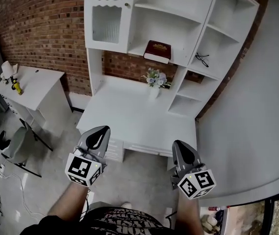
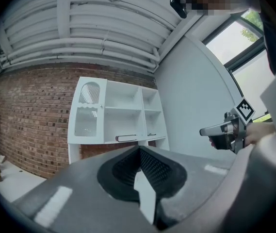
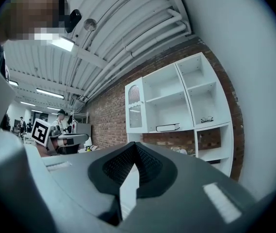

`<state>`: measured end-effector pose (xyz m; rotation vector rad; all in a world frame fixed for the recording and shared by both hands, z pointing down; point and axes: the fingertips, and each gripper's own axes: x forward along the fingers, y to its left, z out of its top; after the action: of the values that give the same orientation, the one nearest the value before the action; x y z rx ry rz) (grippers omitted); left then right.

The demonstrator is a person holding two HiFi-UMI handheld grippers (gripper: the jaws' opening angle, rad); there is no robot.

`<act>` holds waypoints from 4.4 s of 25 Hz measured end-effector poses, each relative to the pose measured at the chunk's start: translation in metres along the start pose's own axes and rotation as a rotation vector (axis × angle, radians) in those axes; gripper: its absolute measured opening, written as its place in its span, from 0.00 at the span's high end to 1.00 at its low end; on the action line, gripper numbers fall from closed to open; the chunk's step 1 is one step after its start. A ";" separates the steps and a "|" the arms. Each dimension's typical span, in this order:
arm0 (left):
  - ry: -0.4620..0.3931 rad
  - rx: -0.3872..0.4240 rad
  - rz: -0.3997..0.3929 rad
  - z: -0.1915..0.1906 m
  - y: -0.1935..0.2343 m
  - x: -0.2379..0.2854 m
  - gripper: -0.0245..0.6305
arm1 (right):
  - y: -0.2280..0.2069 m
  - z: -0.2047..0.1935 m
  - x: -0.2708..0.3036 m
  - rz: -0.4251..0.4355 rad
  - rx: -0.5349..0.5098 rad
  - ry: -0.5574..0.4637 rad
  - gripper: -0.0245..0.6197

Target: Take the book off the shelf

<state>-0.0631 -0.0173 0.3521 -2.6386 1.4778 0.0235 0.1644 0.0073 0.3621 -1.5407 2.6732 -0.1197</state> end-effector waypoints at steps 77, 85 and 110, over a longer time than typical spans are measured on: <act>0.046 -0.058 -0.174 -0.061 0.198 0.311 0.96 | -0.146 0.043 0.308 -0.161 -0.041 -0.009 0.92; 0.040 -0.037 -0.150 -0.052 0.207 0.351 0.96 | -0.191 0.057 0.341 -0.129 -0.033 -0.039 0.92; 0.071 -0.044 -0.244 -0.062 0.189 0.476 0.74 | -0.301 0.070 0.433 -0.002 0.185 -0.040 0.71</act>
<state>0.0227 -0.5257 0.3619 -2.8636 1.1758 -0.0614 0.2132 -0.5205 0.3177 -1.4741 2.5478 -0.3226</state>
